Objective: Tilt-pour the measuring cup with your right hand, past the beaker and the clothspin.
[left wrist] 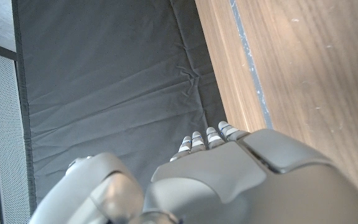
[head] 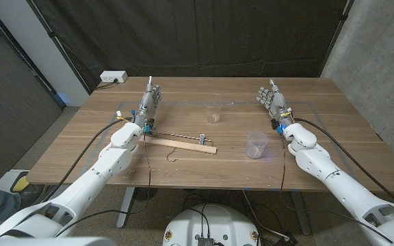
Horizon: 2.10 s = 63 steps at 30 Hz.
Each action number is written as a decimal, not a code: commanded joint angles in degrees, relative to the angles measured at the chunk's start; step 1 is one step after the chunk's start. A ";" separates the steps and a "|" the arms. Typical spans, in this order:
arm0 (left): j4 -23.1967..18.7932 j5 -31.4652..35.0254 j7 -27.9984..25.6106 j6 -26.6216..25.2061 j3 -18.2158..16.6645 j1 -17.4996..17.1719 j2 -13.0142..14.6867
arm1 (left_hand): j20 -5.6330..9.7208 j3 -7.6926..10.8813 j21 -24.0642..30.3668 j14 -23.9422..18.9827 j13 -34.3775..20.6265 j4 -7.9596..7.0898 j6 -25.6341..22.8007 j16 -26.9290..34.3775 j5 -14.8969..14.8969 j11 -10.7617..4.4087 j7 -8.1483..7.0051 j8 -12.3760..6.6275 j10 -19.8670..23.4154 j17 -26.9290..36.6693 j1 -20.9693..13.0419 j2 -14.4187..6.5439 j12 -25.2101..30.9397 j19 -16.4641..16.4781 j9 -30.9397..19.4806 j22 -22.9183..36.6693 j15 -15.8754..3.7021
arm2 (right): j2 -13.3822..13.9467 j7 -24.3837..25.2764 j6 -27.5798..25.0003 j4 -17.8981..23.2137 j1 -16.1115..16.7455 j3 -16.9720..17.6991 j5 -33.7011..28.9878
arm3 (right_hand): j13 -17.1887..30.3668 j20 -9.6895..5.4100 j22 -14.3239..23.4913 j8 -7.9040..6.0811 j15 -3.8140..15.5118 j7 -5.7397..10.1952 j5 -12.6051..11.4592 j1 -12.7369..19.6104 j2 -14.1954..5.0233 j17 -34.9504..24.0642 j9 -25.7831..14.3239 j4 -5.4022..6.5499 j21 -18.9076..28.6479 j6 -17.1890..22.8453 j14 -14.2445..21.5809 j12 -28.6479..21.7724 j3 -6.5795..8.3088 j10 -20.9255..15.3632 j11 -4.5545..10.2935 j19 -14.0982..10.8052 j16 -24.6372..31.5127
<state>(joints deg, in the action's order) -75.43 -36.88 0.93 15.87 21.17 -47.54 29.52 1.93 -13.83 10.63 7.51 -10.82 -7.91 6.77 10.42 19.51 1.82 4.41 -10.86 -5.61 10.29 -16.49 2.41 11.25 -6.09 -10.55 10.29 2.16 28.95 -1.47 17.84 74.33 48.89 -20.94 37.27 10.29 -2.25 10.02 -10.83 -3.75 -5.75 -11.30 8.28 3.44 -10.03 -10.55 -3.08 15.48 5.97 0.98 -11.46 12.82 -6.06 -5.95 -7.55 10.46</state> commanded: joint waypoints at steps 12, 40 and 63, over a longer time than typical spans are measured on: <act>-6.28 -0.03 -0.56 -2.46 -0.80 -1.93 3.18 | -0.78 -0.62 1.26 -3.18 -0.14 0.49 -3.29 1.33 1.01 0.04 0.11 -1.51 3.18 0.21 -1.21 -1.15 1.49 1.91 -0.16 0.05 0.00 | 1.66 3.08 6.85 7.32 8.89 3.14 -0.51 | 0.11 -0.69 0.12 -0.81 0.10 0.30 -0.52 1.06 0.00 -0.21 -0.19 -0.37 0.22 1.69 1.37 -0.88 0.18 -1.98 -0.26 -1.96 0.56; -9.91 1.46 -0.62 -1.01 -0.97 -4.81 5.05 | -0.62 -0.48 0.97 -5.58 -0.14 1.54 -6.18 1.19 1.88 0.44 0.12 -1.85 6.07 0.15 -3.82 -2.88 1.88 2.25 -0.17 0.01 -0.21 | 8.13 6.94 7.91 19.37 23.17 10.38 0.10 | 0.16 -1.04 0.14 -1.15 1.00 0.72 -0.79 1.66 0.18 -0.22 -0.22 -0.91 -0.09 3.73 3.69 -1.47 -0.24 -4.27 0.42 -4.18 0.82; -11.89 2.22 -1.21 -3.38 -0.33 -4.78 6.01 | -0.83 0.35 0.90 -5.84 -0.18 3.42 -6.28 0.87 2.02 0.46 0.11 -1.55 6.31 0.11 -7.98 -4.00 1.53 1.96 -0.21 0.01 -0.08 | 9.45 10.38 8.15 27.62 34.68 14.37 -1.79 | 0.23 -1.21 0.17 -1.22 1.49 1.66 -0.94 1.52 0.33 -0.32 -0.27 -0.95 -0.31 4.63 5.04 -1.79 -0.67 -5.61 0.72 -5.39 0.96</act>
<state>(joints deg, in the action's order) -85.86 -34.66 0.69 14.19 20.79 -51.91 35.11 1.10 -13.25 11.22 1.95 -10.80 -4.80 0.81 11.21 21.28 2.04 4.40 -12.27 0.37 10.27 -24.00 -1.55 12.84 -4.42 -10.53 10.13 1.74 37.86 7.56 25.91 98.40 78.49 -8.48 36.24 10.27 -2.36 10.00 -11.66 -2.35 -4.09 -11.75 9.56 3.65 -10.20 -10.53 -4.05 15.44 10.03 5.34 -12.78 12.33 -11.18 -5.30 -12.36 11.02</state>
